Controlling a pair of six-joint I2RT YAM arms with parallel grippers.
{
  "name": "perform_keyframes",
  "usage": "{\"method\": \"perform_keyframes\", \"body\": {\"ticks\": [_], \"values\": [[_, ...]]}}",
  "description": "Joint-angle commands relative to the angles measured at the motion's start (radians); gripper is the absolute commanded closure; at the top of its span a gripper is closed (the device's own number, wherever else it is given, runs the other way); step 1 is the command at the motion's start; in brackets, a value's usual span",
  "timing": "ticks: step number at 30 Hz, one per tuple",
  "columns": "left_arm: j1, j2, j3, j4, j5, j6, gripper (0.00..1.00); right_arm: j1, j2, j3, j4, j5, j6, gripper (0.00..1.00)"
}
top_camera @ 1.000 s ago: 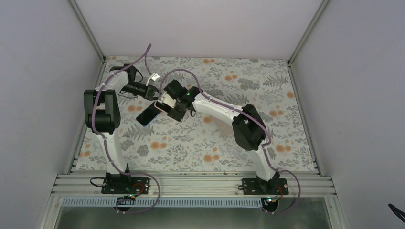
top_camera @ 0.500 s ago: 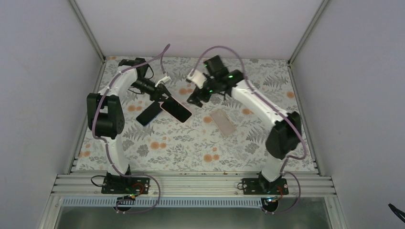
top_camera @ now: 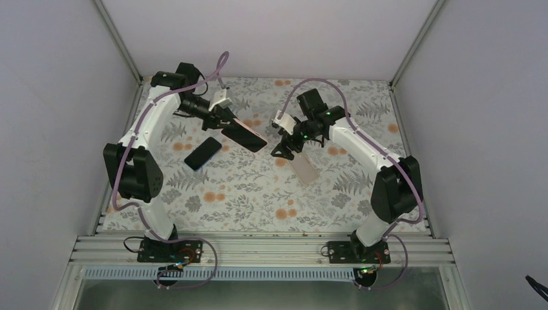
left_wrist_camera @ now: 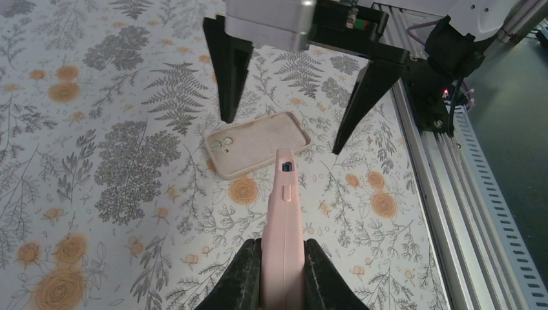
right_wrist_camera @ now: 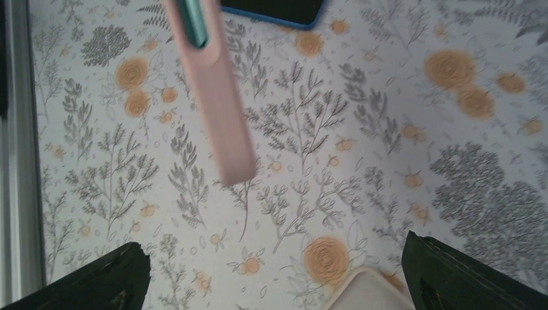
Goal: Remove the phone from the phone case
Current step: Pick up the phone at the center of the board, then remove the phone case from the phone.
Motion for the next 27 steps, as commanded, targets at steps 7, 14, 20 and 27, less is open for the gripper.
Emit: {"method": "perform_keyframes", "body": {"ticks": [7,14,20,27], "values": [[-0.017,-0.043,-0.014,-0.009,0.084,0.038,0.98,-0.005,0.061,0.073,0.107,-0.005,0.005,0.02],[-0.023,-0.053,-0.004,-0.009,0.080,0.032,0.98,-0.017,0.103,0.100,0.127,0.009,0.009,0.05],[-0.023,-0.057,-0.016,-0.009,0.085,0.037,0.98,-0.052,0.116,0.099,0.136,0.015,0.006,0.07],[-0.049,-0.072,-0.043,-0.009,0.073,0.039,0.98,-0.066,0.154,0.165,0.122,0.038,-0.020,0.07]]}}
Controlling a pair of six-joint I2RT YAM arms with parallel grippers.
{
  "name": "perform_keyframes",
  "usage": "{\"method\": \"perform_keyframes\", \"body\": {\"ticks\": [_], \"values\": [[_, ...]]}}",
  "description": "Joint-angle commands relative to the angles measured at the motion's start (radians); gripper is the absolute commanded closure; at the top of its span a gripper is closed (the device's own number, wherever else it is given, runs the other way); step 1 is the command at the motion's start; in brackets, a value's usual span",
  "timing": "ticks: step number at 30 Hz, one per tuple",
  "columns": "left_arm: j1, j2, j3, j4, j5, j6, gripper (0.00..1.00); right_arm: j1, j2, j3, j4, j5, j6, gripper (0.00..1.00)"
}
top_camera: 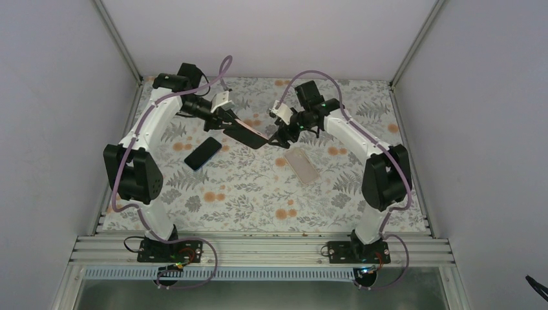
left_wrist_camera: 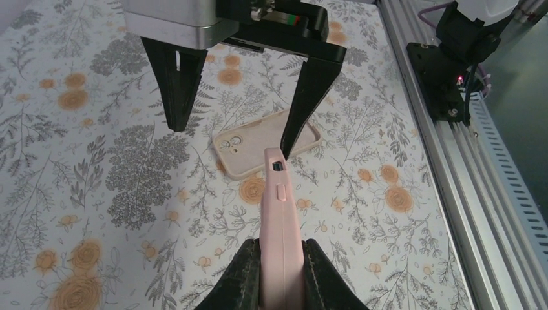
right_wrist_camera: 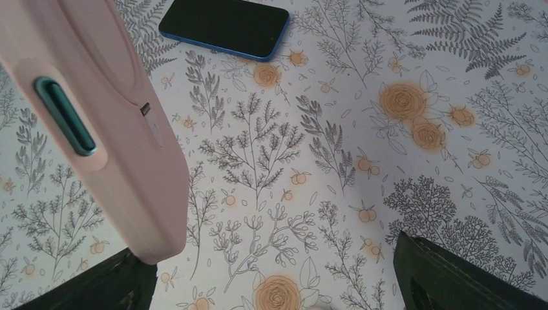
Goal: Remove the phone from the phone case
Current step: Remove the phone case from the phone.
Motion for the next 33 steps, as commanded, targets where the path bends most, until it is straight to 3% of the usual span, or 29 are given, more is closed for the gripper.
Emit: {"method": "perform_keyframes", "body": {"ticks": [1,33], "values": [[-0.029,-0.062,-0.015,-0.055,0.087,0.025,0.98,-0.031,0.045,0.079,0.026,0.047,-0.027,0.07],[-0.115,-0.112,-0.072,-0.057,0.057,0.019,0.98,-0.062,0.284,0.451,0.044,0.336,-0.236,0.08]]}}
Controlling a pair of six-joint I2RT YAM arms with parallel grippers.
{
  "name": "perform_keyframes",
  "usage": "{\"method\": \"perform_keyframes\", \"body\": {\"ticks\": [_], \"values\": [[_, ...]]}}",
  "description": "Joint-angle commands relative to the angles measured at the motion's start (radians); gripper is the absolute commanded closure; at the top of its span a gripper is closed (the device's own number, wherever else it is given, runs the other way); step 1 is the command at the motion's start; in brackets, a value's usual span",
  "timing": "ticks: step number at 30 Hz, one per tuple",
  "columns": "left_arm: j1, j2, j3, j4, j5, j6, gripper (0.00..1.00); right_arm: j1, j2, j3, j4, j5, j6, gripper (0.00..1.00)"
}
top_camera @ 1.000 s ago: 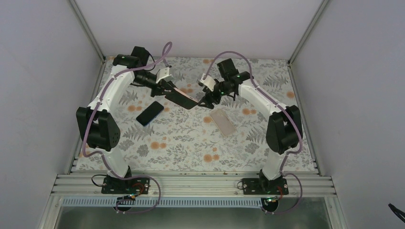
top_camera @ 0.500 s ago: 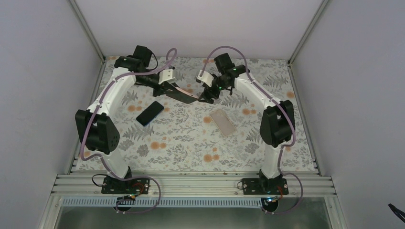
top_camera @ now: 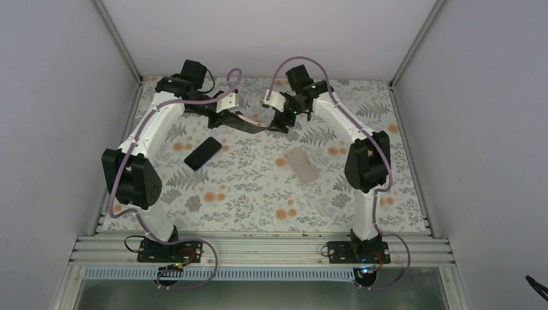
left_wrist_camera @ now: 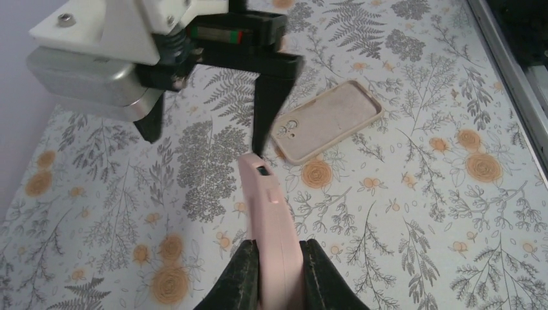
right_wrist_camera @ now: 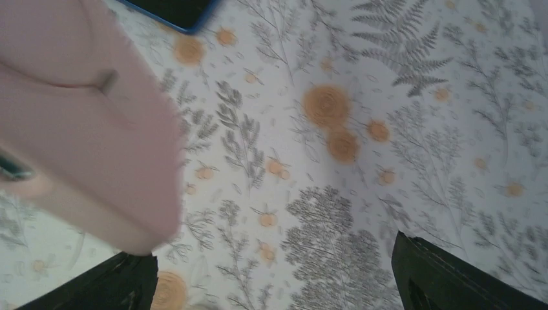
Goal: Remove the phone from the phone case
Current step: Remove the phone case from the phone.
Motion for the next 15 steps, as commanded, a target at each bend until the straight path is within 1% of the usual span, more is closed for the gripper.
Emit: {"method": "perform_keyframes", "body": {"ticks": [1,7,10,13,15], "values": [[-0.065,-0.059,-0.023,-0.263,0.207,0.014,0.98,-0.051,0.028,0.057,0.237,0.203,-0.026,0.08],[-0.067,-0.067,-0.023,-0.263,0.201,0.012,0.98,-0.051,0.039,0.078,0.250,0.229,-0.048,0.08],[-0.068,-0.058,-0.008,-0.263,0.208,0.011,0.98,-0.053,0.049,0.117,0.207,0.202,-0.043,0.08],[-0.066,-0.042,0.007,-0.263,0.188,0.010,0.98,-0.063,0.005,0.102,0.060,0.048,-0.078,0.08],[-0.063,-0.036,0.010,-0.263,0.187,0.007,0.98,-0.063,-0.072,0.004,-0.031,-0.082,-0.121,0.08]]}}
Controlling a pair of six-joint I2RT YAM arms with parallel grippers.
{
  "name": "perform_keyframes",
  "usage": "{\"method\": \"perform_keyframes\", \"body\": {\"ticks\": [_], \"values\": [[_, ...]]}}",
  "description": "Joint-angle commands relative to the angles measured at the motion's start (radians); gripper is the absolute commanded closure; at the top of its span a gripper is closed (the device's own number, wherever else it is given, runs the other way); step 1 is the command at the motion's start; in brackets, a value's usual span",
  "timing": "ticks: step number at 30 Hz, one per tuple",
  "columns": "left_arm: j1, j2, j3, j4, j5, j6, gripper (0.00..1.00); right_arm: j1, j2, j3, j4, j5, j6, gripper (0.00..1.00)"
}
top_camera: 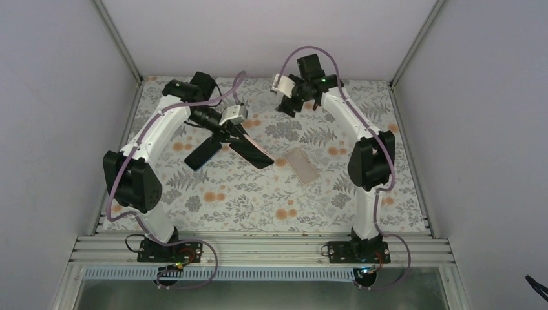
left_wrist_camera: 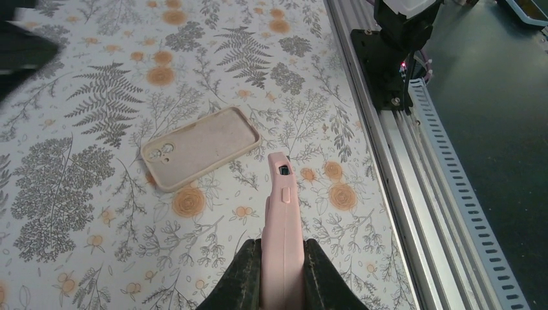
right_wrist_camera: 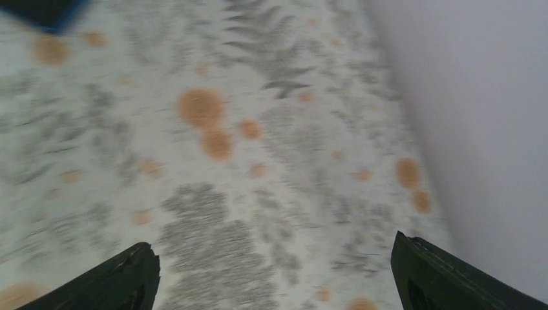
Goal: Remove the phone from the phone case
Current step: Remove the phone case from the phone.
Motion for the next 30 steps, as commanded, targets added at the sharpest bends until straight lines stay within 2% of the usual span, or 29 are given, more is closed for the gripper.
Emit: {"method": "perform_keyframes", "body": {"ticks": [1,5,8,17,22,23,30], "values": [[0.006,-0.013,0.036,-0.013,0.070,0.012,0.98,-0.004,-0.153,-0.164,-0.187,-0.261,-0.085,0.08],[0.005,-0.009,0.043,-0.012,0.072,0.016,0.98,0.011,-0.373,-0.489,-0.088,-0.329,-0.057,0.07],[0.005,0.003,0.049,-0.012,0.073,0.013,0.98,0.020,-0.449,-0.557,-0.099,-0.382,-0.038,0.07],[0.005,0.019,0.054,-0.012,0.078,0.003,0.98,0.095,-0.470,-0.623,-0.050,-0.399,0.027,0.09],[0.006,0.014,0.052,-0.012,0.078,0.000,0.98,0.101,-0.455,-0.630,-0.001,-0.377,0.052,0.09],[0.006,0.014,0.054,-0.012,0.079,-0.002,0.98,0.101,-0.451,-0.626,0.002,-0.372,0.055,0.12],[0.006,0.009,0.058,-0.012,0.083,-0.002,0.98,0.101,-0.431,-0.628,-0.001,-0.358,0.052,0.14]]}}
